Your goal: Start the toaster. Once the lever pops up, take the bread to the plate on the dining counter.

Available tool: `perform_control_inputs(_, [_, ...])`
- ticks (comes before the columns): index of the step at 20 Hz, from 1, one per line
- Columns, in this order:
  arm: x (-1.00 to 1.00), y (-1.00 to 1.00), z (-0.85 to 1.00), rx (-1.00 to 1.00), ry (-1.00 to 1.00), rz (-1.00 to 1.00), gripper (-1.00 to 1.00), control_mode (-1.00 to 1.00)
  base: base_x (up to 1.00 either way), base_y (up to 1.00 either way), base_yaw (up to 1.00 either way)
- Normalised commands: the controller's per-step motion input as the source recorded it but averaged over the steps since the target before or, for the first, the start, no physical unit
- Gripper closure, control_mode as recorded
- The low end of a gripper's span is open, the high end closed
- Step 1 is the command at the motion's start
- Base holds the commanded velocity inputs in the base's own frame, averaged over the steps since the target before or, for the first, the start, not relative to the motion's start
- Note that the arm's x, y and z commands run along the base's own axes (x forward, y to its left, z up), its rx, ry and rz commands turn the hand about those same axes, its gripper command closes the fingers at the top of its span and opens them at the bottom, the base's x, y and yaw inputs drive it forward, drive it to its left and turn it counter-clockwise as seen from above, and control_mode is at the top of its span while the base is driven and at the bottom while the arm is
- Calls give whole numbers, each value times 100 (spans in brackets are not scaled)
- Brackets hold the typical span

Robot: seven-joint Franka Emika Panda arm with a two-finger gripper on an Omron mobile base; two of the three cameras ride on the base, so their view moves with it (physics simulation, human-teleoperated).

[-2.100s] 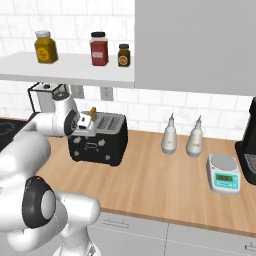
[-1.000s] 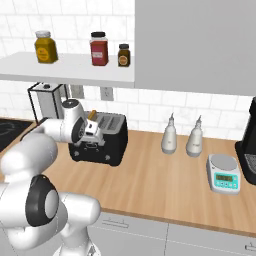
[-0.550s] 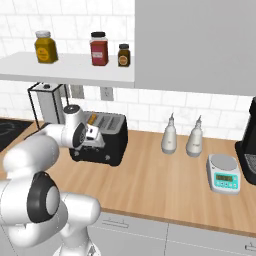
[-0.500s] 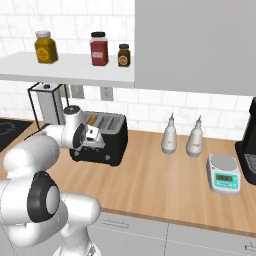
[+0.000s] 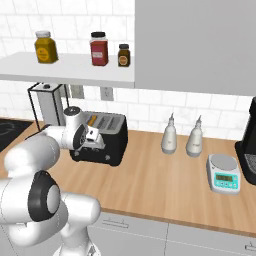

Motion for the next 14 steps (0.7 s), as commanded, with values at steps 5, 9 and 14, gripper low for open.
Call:
perform_control_inputs(5, [0,-1,0,0,0,0,-100,-100,0,0,0])
perform_control_inputs(9, [0,0,13,0,-2,0,-100,-100,0,0,0])
perform_control_inputs(14, [-3,0,43,0,-3,0,-100,-100,0,0,0])
